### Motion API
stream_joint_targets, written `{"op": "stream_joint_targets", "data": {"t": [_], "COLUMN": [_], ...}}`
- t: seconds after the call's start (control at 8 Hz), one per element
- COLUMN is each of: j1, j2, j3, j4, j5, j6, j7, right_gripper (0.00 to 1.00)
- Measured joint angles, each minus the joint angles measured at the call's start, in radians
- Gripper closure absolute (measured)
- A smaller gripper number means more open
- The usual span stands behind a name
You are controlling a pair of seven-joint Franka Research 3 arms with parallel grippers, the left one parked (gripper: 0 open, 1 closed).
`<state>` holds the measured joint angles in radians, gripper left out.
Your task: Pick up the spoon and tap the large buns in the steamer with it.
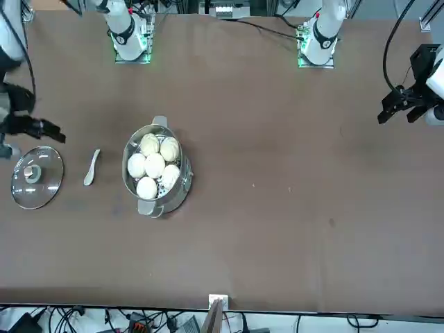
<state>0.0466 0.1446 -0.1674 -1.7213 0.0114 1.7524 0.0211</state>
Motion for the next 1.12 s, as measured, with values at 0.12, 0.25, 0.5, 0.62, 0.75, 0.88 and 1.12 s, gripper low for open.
{"op": "stream_joint_targets", "data": {"t": [0.12,0.25,0.5,0.62,0.75,0.88,1.12], "j1": [-0.017,-0.029,-0.035,-0.038,-0.04,-0.041,-0.042], "j2": [0.008,0.01,0.023,0.038,0.059,0.081,0.127], "j3": [-0.001,-0.001,-0.001,-0.002,-0.002,-0.002,-0.002], "j4": [-0.067,-0.147,-0.311,-0.378,-0.42,-0.441,-0.457], "j5": [0.0,0.0,0.0,0.0,0.0,0.0,0.0], "j6": [0.078,0.175,0.387,0.477,0.539,0.575,0.636], "j7": [0.0,0.0,0.001,0.002,0.005,0.007,0.011], "right_gripper": [0.0,0.0,0.0,0.01,0.02,0.03,0.03]}}
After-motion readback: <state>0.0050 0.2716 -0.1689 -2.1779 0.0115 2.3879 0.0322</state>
